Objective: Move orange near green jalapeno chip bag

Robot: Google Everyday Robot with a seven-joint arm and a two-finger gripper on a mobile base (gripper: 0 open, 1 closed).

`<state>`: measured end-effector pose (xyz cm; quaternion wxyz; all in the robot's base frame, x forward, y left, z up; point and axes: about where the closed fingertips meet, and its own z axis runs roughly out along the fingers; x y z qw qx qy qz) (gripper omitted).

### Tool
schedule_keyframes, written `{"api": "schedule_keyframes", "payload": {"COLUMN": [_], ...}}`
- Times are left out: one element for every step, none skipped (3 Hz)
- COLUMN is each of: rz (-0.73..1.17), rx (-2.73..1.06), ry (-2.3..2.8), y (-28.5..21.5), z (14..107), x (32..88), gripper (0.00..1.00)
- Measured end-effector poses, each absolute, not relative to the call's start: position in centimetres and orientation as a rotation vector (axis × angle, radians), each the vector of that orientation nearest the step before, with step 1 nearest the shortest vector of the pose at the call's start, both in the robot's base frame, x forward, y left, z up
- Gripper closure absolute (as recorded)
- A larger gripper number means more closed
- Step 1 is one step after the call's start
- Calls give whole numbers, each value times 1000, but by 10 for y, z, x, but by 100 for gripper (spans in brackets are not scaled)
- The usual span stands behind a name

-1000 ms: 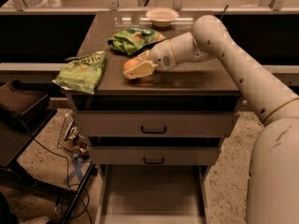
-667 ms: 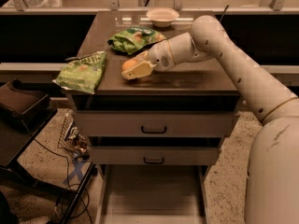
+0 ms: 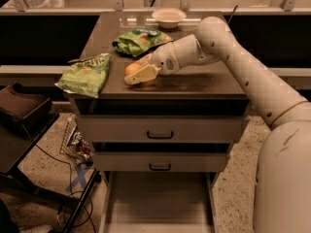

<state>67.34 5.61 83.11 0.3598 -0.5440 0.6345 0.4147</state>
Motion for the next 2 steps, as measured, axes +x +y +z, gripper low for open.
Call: {"api": "schedule_keyframes", "payload": {"rz": [1075,1075], "rx": [-1407,-1407], "ry": [1634,1634], "y": [59,59], "z": [830,830], "x": [673,673], "gripper": [0,0]}}
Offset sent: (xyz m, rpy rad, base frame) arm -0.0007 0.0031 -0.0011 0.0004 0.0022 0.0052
